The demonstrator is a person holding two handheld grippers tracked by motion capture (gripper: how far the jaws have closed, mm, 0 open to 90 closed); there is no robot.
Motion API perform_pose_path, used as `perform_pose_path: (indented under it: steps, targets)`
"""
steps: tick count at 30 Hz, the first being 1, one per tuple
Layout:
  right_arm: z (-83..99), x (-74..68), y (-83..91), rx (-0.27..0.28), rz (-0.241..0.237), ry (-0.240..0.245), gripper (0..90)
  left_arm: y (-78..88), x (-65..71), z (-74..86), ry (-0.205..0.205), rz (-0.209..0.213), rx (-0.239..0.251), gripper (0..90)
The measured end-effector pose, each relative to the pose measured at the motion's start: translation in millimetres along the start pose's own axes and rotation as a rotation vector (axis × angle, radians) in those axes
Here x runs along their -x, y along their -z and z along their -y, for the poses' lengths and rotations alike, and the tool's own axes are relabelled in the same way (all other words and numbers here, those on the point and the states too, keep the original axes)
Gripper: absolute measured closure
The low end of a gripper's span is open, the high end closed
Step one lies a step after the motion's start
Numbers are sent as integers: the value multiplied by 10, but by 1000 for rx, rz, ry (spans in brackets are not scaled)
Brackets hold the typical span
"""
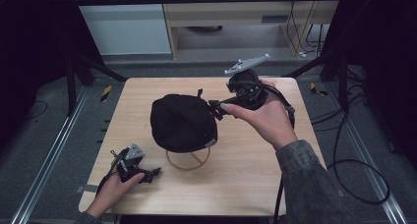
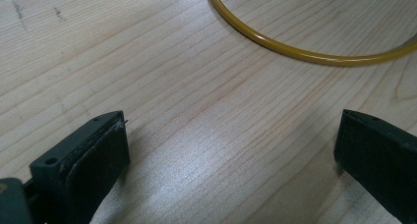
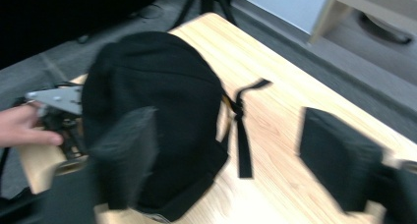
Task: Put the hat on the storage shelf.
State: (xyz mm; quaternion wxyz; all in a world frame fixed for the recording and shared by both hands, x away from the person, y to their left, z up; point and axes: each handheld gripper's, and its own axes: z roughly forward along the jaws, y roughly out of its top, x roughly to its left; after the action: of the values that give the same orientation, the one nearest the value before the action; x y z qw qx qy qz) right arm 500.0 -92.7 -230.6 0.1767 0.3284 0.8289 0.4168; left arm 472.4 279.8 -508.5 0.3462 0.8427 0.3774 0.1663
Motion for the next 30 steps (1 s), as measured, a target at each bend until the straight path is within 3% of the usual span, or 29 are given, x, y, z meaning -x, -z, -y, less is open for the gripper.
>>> perform_pose_path:
  steps: [4,7,15,17,20,27,30]
  targets:
    - [85,50,26,14,45,-25,75,-1,1,1,0,-1,2,0]
    - [188,82,62,32,77,-27,57,-1,3,1,1,-1,2,0]
    - [489,194,175,22,105,-35,86,-1,3,1,2,-1,2,0]
    - [569,217,214,12,127,-31,111,-1,2,1,1,-1,2,0]
    - [686,253,307,42,187,-7,158,0,3,2,2,0,1,0]
    - [920,322,388,36,179,-48,138,1,4,2,2,-1,0,0]
    - [1026,344,402,31,200,-45,117,0,4,2,2,-1,0,0]
